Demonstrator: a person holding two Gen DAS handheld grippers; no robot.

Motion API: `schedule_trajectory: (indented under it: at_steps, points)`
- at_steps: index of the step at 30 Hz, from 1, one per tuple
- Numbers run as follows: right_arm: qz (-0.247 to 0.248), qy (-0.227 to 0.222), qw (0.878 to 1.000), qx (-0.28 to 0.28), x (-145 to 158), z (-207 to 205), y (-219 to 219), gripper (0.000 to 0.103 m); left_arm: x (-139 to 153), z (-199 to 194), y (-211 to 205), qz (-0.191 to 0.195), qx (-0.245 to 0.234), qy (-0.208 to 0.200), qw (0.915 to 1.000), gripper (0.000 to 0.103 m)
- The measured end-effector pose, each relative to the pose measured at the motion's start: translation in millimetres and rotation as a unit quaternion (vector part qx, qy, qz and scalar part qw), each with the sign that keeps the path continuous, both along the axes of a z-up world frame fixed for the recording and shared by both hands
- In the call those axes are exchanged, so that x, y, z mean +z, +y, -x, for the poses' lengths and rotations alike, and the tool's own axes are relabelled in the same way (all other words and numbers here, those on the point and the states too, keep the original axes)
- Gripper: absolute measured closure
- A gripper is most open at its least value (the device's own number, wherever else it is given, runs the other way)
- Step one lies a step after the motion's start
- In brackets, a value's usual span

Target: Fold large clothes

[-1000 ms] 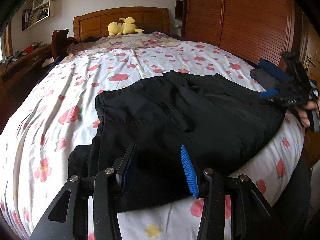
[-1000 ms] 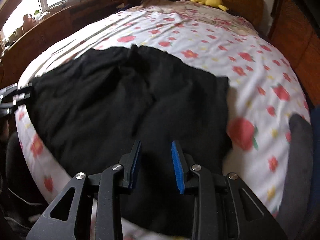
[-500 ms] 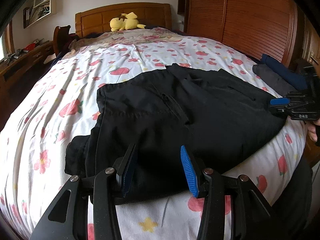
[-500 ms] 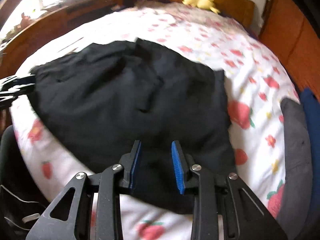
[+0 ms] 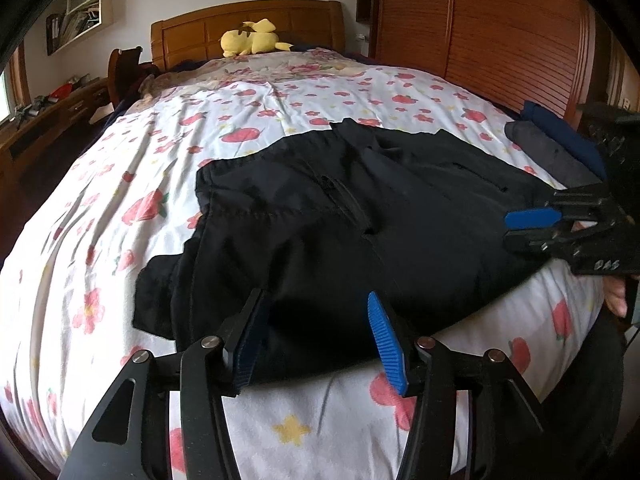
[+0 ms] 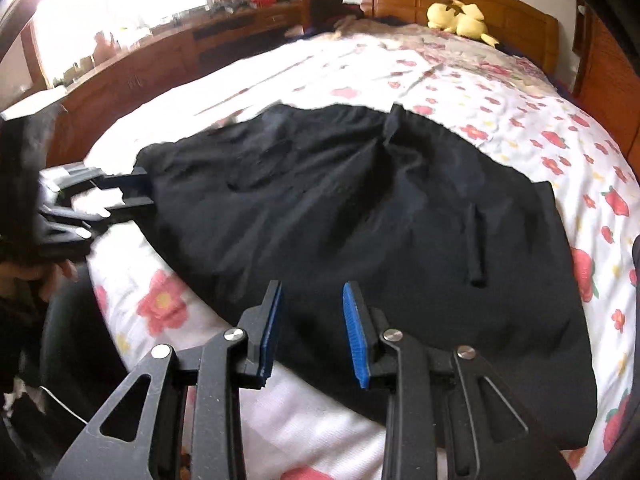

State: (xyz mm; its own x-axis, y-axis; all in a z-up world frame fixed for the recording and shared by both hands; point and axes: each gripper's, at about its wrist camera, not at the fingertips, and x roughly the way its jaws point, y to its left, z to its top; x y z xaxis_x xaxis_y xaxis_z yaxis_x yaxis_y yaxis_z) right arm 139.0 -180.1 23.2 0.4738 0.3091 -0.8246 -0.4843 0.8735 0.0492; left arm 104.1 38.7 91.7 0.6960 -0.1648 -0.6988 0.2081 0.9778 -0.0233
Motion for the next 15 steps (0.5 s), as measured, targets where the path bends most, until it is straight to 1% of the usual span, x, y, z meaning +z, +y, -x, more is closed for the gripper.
schedule_trajectory:
  at_steps: [2, 5, 11, 12, 15]
  points:
    - [0.027, 0.013, 1.000, 0.007, -17, -1, 3, 0.072, 0, 5, 3, -0.004, 0.004, -0.003, 1.0000, 0.047]
    - [0.017, 0.006, 1.000, 0.006, -27, 4, -3, 0.072, -1, 13, 12, -0.007, 0.015, -0.005, 0.9998, 0.047]
    - [0.022, -0.007, 1.000, 0.001, -31, 10, -4, 0.072, -9, 26, 43, -0.006, 0.070, 0.004, 0.9975, 0.047]
    - [0.022, -0.008, 1.000, 0.000, -31, 12, -4, 0.072, -10, 27, 48, -0.003, 0.078, 0.006, 0.9969, 0.047]
    - [0.013, -0.008, 1.000, -0.003, -32, 13, -6, 0.072, -10, 26, 58, 0.025, 0.094, 0.012, 0.9952, 0.047]
